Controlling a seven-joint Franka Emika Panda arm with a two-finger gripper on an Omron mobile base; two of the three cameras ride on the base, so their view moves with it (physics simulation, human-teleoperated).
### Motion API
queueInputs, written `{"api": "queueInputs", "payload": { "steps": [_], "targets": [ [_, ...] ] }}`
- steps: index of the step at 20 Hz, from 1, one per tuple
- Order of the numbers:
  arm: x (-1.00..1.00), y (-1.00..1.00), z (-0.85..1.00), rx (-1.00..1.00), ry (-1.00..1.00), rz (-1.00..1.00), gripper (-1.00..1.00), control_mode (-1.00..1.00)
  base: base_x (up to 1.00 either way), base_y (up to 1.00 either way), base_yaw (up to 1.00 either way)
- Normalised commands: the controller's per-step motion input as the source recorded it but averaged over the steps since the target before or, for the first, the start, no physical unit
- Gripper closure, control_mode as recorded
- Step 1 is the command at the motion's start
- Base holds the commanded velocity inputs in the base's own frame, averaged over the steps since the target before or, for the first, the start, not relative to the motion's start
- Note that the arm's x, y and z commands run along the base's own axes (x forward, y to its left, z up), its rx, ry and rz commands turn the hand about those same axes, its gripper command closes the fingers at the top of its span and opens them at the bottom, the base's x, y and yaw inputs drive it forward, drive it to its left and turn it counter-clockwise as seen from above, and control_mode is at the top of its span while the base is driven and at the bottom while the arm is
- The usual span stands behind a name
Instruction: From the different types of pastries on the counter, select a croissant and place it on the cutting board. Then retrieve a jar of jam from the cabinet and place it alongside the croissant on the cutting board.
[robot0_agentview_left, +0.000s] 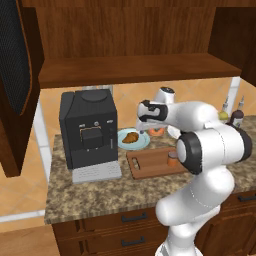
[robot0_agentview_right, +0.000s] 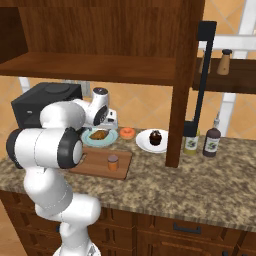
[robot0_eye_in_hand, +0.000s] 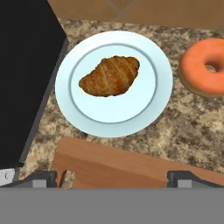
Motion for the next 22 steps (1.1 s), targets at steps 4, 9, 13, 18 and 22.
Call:
{"api": "queueInputs", "payload": {
  "steps": [4, 9, 13, 18, 22],
  "targets": [
    [0.00, 0.03, -0.43, -0.09, -0.11, 0.00, -1.00, -1.00, 0.00, 0.00, 0.00],
    [0.02, 0.00, -0.23, -0.07, 0.00, 0.01, -1.00, -1.00, 0.00, 0.00, 0.00],
    [0.20, 0.00, -0.05, -0.18, 0.00, 0.05, -1.00, -1.00, 0.00, 0.00, 0.00],
    [0.24, 0.00, 0.00, 0.02, 0.00, -0.01, -1.00, -1.00, 0.00, 0.00, 0.00],
    [0.43, 0.00, 0.00, 0.10, 0.00, -0.05, -1.00, -1.00, 0.00, 0.00, 0.00]
  ]
}}
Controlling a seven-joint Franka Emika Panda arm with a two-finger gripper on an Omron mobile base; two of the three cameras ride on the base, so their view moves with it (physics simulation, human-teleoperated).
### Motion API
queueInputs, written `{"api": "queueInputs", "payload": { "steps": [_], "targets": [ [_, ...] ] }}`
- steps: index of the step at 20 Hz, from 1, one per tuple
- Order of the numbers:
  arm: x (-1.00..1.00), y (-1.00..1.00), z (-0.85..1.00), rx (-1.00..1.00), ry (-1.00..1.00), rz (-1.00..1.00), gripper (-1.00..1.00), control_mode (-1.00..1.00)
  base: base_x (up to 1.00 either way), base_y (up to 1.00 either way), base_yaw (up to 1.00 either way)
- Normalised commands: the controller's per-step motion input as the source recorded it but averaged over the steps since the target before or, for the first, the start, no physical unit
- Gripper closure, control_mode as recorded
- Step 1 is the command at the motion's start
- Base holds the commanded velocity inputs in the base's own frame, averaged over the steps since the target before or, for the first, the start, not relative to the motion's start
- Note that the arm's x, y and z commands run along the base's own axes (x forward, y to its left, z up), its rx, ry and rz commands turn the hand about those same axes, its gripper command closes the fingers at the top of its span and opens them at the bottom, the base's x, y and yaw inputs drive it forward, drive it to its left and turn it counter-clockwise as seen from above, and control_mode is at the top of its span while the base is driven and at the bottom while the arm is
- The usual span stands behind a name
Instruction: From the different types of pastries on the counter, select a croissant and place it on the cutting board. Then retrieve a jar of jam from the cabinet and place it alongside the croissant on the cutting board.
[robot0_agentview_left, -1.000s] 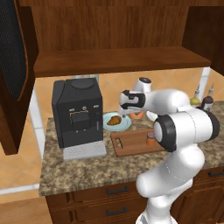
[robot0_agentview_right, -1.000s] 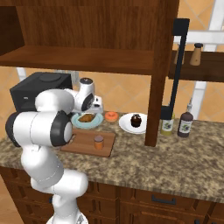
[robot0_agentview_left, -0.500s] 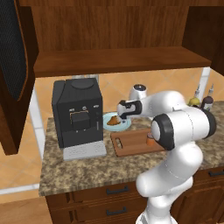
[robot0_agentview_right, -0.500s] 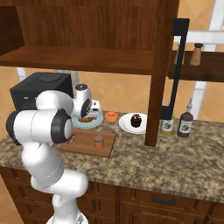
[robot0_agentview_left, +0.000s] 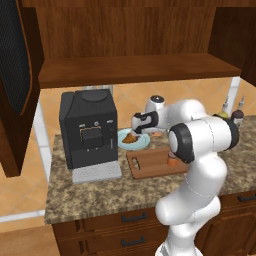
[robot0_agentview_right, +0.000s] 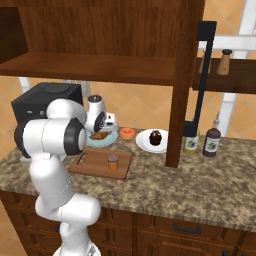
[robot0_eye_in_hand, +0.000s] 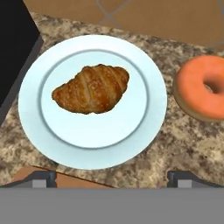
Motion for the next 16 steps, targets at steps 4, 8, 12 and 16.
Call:
{"api": "queueInputs", "payload": {
  "steps": [4, 8, 12, 16],
  "targets": [
    [0.50, 0.00, 0.00, 0.08, 0.00, -0.05, -1.00, -1.00, 0.00, 0.00, 0.00],
    [0.41, 0.19, 0.00, 0.01, -0.01, 0.00, -1.00, -1.00, 0.00, 0.00, 0.00],
    [0.45, 0.26, -0.02, 0.00, -0.05, 0.03, -1.00, -1.00, 0.00, 0.00, 0.00],
    [0.48, 0.05, -0.22, -0.03, -0.10, 0.18, -1.00, -1.00, 0.00, 0.00, 0.00]
  ]
}}
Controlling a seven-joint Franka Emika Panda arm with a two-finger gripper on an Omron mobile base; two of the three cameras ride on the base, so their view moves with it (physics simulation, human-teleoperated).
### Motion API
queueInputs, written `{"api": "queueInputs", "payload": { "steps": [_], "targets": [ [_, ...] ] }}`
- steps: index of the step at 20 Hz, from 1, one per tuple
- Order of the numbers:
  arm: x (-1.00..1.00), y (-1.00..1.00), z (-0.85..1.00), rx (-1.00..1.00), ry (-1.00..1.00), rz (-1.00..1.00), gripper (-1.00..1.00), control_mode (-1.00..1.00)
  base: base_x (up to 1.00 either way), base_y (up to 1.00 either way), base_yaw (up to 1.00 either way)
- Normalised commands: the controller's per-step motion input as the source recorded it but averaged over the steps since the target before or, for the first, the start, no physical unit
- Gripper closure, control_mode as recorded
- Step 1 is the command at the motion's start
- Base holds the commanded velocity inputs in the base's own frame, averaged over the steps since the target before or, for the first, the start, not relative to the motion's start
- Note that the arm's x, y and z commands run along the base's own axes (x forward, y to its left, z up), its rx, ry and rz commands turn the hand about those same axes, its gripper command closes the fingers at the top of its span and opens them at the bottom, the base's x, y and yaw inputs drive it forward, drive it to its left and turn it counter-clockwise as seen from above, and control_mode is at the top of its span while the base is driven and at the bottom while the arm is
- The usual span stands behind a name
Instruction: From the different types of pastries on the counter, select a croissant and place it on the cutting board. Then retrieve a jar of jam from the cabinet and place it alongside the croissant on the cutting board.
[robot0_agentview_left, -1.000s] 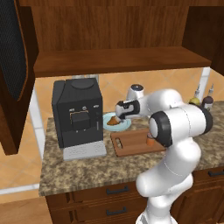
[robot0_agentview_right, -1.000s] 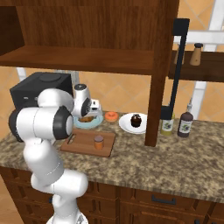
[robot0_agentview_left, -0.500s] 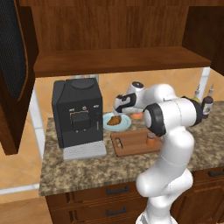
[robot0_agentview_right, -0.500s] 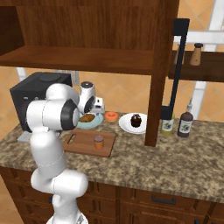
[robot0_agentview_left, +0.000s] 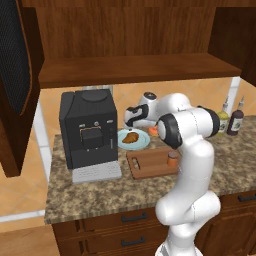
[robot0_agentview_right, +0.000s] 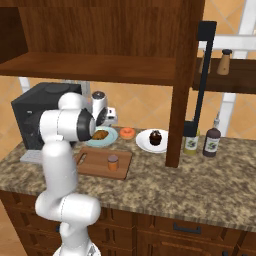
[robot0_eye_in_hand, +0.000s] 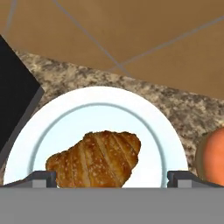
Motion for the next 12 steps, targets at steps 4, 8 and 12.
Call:
{"api": "queueInputs", "payload": {
  "steps": [4, 8, 12],
  "targets": [
    [0.07, 0.00, -0.11, -0.03, 0.00, -0.02, -1.00, -1.00, 0.00, 0.00, 0.00],
    [0.19, -0.01, -0.26, -0.02, 0.00, -0.29, -1.00, -1.00, 0.00, 0.00, 0.00],
    [0.24, 0.00, -0.32, -0.02, 0.00, -0.37, -1.00, -1.00, 0.00, 0.00, 0.00]
  ]
}}
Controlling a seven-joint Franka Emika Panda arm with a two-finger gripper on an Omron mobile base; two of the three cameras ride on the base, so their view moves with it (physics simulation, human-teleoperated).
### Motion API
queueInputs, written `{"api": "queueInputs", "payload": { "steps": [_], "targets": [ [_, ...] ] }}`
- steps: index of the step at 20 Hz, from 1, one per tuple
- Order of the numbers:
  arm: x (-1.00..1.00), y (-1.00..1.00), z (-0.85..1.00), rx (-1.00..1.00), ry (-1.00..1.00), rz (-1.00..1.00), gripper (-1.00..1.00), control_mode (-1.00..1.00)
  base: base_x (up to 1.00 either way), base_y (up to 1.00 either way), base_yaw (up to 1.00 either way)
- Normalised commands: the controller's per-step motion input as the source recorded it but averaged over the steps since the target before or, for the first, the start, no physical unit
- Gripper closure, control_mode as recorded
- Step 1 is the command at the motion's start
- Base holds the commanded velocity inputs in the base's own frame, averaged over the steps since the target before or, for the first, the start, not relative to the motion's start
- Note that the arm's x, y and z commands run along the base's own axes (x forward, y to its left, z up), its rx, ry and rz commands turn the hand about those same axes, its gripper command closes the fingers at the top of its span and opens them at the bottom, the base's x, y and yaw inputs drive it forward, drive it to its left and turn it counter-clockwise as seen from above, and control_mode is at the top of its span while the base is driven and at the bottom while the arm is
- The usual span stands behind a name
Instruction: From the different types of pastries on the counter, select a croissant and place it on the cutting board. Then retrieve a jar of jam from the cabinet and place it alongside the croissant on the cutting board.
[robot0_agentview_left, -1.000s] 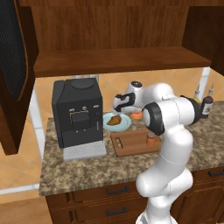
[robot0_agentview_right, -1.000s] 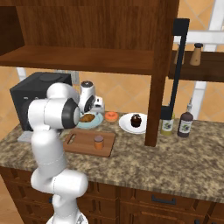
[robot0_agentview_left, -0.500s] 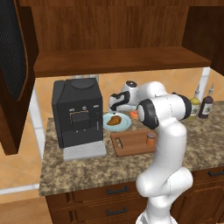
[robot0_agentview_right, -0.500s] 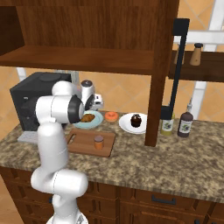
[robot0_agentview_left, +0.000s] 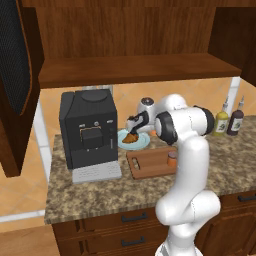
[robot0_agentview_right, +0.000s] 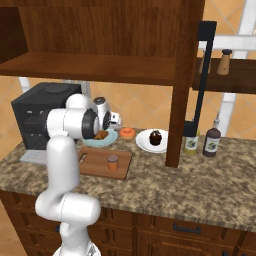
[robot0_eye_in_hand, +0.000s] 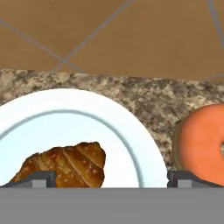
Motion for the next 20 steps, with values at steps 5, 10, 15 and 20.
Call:
{"api": "queueInputs", "payload": {
  "steps": [5, 10, 15, 20],
  "targets": [
    [0.11, 0.00, -0.09, 0.10, 0.06, -0.32, -1.00, -1.00, 0.00, 0.00, 0.00],
    [0.31, -0.05, 0.29, 0.39, 0.26, -0.24, -1.00, -1.00, 0.00, 0.00, 0.00],
    [0.14, -0.19, 0.33, 0.35, 0.26, -0.39, -1.00, -1.00, 0.00, 0.00, 0.00],
    [0.08, 0.06, -0.15, -0.08, 0.01, -0.20, -1.00, -1.00, 0.00, 0.00, 0.00]
  ]
}}
